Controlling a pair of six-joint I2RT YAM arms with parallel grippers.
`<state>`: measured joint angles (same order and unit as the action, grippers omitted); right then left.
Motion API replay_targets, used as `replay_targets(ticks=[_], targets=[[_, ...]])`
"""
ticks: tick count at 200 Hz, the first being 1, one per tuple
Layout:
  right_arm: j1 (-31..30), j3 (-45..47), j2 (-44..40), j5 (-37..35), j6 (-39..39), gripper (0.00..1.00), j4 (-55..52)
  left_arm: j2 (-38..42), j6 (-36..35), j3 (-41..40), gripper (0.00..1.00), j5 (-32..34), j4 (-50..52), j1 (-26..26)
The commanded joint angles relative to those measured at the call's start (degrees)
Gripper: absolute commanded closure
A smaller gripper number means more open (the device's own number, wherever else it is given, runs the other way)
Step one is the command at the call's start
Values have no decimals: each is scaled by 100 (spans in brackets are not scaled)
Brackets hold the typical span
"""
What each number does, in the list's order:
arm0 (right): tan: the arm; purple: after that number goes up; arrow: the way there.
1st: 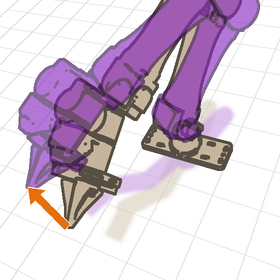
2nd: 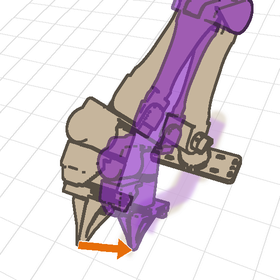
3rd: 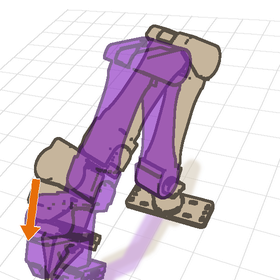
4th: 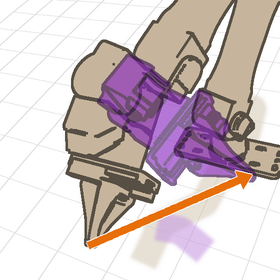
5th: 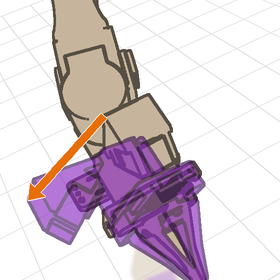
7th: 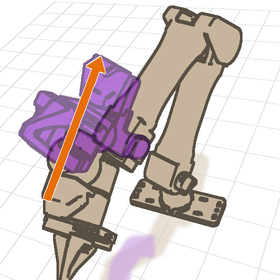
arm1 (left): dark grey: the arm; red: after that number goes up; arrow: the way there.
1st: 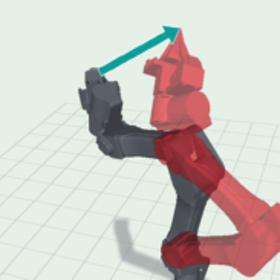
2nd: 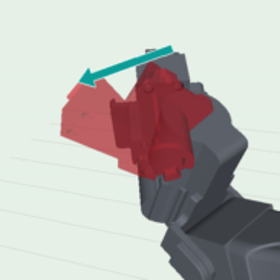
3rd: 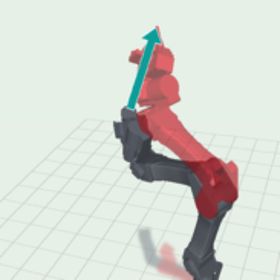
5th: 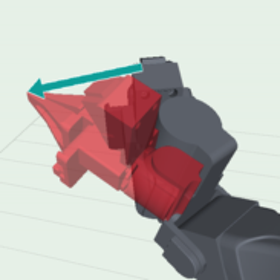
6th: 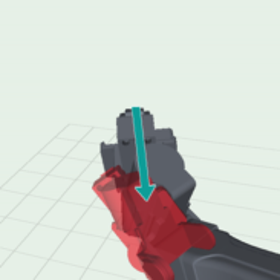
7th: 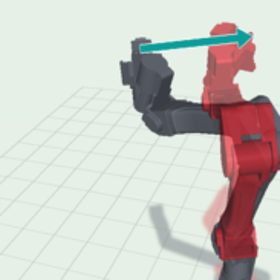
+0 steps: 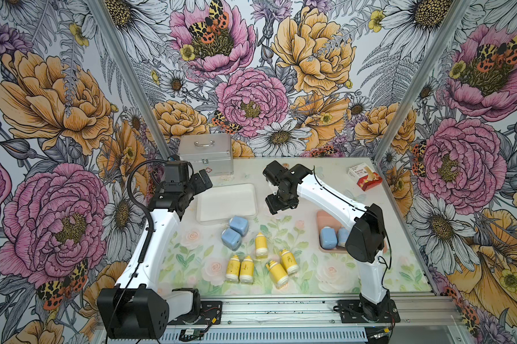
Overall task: Place the pencil sharpeners by color into the storage box
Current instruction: Pick up the pencil sharpener from the center of the board.
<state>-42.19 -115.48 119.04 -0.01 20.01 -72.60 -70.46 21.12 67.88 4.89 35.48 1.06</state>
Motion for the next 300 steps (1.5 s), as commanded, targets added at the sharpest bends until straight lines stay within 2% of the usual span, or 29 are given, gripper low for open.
replay_targets(ticks=[1, 177, 300], targets=[[-83, -315, 292, 105, -150, 33, 107, 7, 102, -43, 1, 82, 72, -122], [-830, -1358, 1499, 730, -1012, 37, 571, -131, 150, -11, 1, 246, 178, -411], [-973, -1751, 1844, 1038, -1438, 30, 624, -109, 140, 9, 1, 122, 178, -407]])
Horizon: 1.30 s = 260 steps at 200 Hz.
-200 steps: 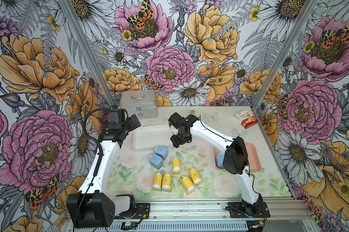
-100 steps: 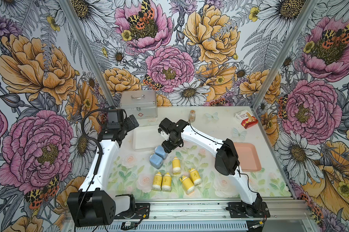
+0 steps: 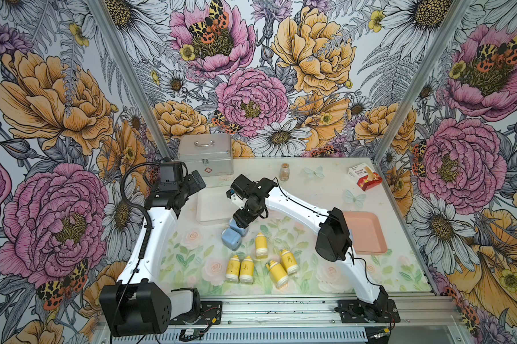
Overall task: Place the pencil sharpeners by color into the storage box
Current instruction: Pick up the pencil sharpener from the center of the board.
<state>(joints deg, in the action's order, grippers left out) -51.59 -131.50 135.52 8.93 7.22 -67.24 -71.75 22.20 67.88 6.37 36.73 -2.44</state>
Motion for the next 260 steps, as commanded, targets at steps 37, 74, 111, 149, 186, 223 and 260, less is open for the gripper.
replay_targets(ticks=[37, 74, 111, 149, 186, 223, 260], targets=[[-32, -185, 299, 179, -203, 29, 89, 12, 38, 6, 1, -53, 54, -55], [-33, -270, 396, 188, -239, 29, 90, -1, 35, 8, 1, -57, 54, -63], [-30, -314, 474, 225, -259, 29, 89, -11, 39, 20, 1, -66, 52, -55], [-28, -332, 535, 316, -248, 30, 89, -19, 39, 18, 1, -84, 54, -56], [-28, -330, 564, 341, -248, 31, 91, -15, 41, 17, 1, -96, 54, -64], [-27, -332, 580, 321, -213, 36, 86, -21, 49, 24, 1, -127, 54, -70], [-35, -299, 559, 296, -164, 46, 88, -19, 56, 29, 1, -137, 54, -82]])
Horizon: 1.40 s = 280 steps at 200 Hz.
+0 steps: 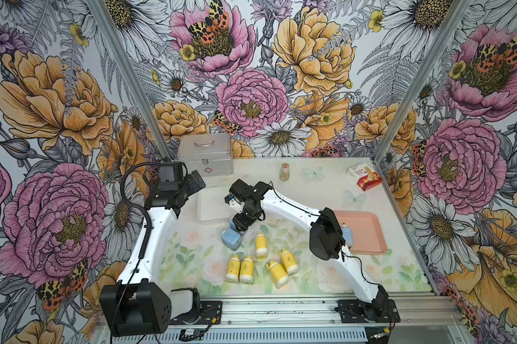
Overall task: Place the pencil sharpeners by color into the storage box
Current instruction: Pick up the pencil sharpener from the center of the board.
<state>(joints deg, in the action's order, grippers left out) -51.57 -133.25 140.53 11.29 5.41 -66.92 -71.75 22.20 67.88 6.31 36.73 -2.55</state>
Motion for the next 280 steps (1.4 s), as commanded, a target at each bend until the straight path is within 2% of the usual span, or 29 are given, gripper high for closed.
replay_targets(ticks=[1, 69, 158, 192, 249, 280], targets=[[-33, -123, 56, 59, 19, 46, 51, -17, 57, 27, 1, -130, 54, -75], [-52, 331, -246, -93, 60, 55, 56, -16, 74, 27, 1, -199, 45, -102], [-92, 1541, -969, -478, 221, 57, 335, -23, 105, 31, 1, -248, 45, -128], [-95, 1723, -1005, -432, 274, 49, 363, -19, 103, 33, 1, -261, 45, -132], [-90, 1483, -935, -378, 239, 36, 355, -19, 96, 32, 1, -261, 44, -149], [-90, 1356, -856, -304, 223, 34, 355, -24, 98, 31, 1, -261, 44, -163]])
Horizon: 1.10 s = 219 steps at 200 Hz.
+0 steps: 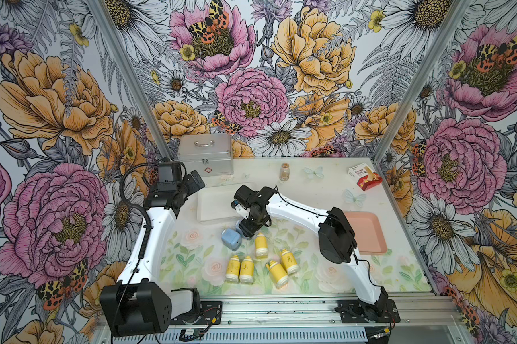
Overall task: Place the pencil sharpeners by color into the storage box
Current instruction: Pick up the pencil sharpener from the center of the board.
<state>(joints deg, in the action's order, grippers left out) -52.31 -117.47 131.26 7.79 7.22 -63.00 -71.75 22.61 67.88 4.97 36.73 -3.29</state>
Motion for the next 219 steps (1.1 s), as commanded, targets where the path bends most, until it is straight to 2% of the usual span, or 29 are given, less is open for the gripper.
replay_targets(ticks=[1, 149, 176, 219], targets=[[-16, -227, 73, 51, 37, 34, -37, -24, 58, 32, 1, -128, 40, -86], [-7, -785, 485, 288, -60, 33, -140, -50, 77, 30, 1, -159, 45, -116], [-5, -869, 575, 297, -17, 40, -142, -50, 71, 25, 1, -150, 45, -114], [2, -859, 479, 233, 16, 57, -142, -50, 85, 28, 1, -160, 45, -122]])
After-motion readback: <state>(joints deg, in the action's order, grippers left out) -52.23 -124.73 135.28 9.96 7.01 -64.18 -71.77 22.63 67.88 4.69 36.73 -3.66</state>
